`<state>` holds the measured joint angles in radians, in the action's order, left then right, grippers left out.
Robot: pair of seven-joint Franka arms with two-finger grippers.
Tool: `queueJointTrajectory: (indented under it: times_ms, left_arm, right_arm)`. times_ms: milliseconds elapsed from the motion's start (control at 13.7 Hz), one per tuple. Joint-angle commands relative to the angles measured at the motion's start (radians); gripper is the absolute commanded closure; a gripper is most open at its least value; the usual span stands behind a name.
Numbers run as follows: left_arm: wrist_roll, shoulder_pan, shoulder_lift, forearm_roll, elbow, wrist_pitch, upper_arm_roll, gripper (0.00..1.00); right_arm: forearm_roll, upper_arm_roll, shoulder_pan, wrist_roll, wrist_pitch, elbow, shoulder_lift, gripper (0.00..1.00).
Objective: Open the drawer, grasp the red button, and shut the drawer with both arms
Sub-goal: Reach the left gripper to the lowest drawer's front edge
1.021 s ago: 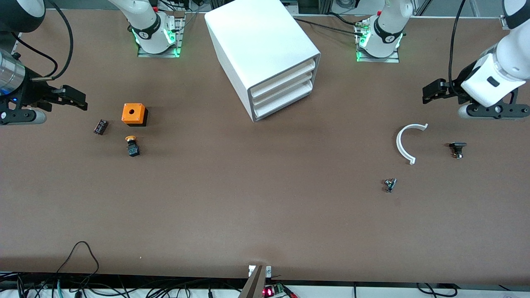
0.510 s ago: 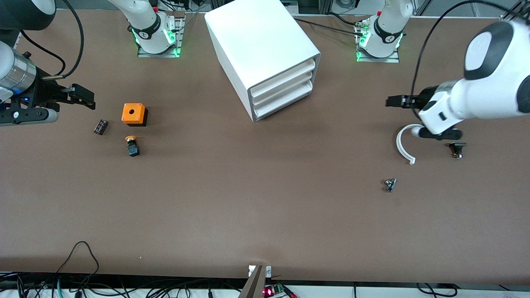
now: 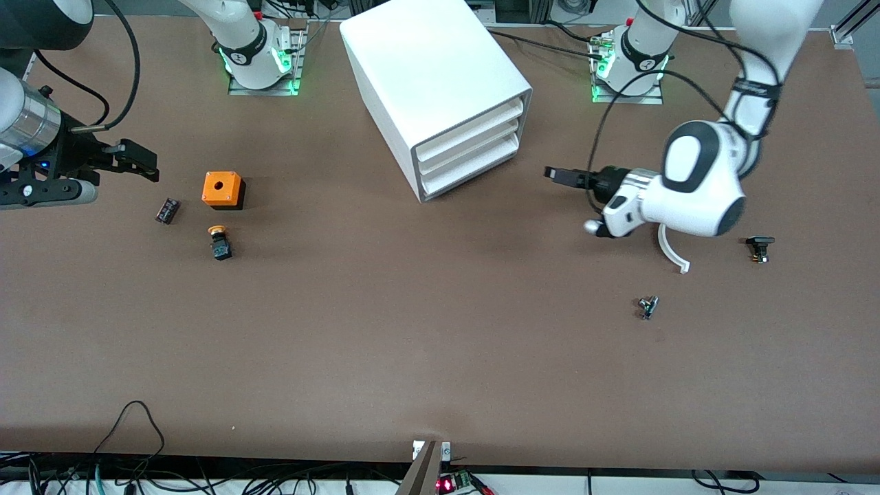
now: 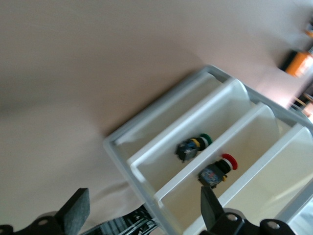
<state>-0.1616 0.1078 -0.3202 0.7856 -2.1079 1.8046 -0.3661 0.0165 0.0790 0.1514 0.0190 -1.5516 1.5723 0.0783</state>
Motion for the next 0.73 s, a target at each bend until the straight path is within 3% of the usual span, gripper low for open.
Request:
queueJointTrajectory:
  times_ms: [0, 292, 656]
  left_arm:
    - [-0.22, 0.003, -0.005, 0.163, -0.124, 0.099, -0.065, 0.0]
    - [-0.283, -0.032, -0.019, 0.224, -0.152, 0.105, -0.099, 0.0]
    - [-0.282, -0.042, -0.031, 0.261, -0.164, 0.124, -0.134, 0.13]
  right_arm:
    - [-0.01, 0.004, 0.004, 0.018, 0.011, -0.008, -0.008, 0.0]
    - [-0.01, 0.004, 0.005, 0.019, 0.01, -0.008, -0.008, 0.0]
    - [-0.01, -0.002, 0.013, 0.013, 0.011, -0.009, -0.009, 0.0]
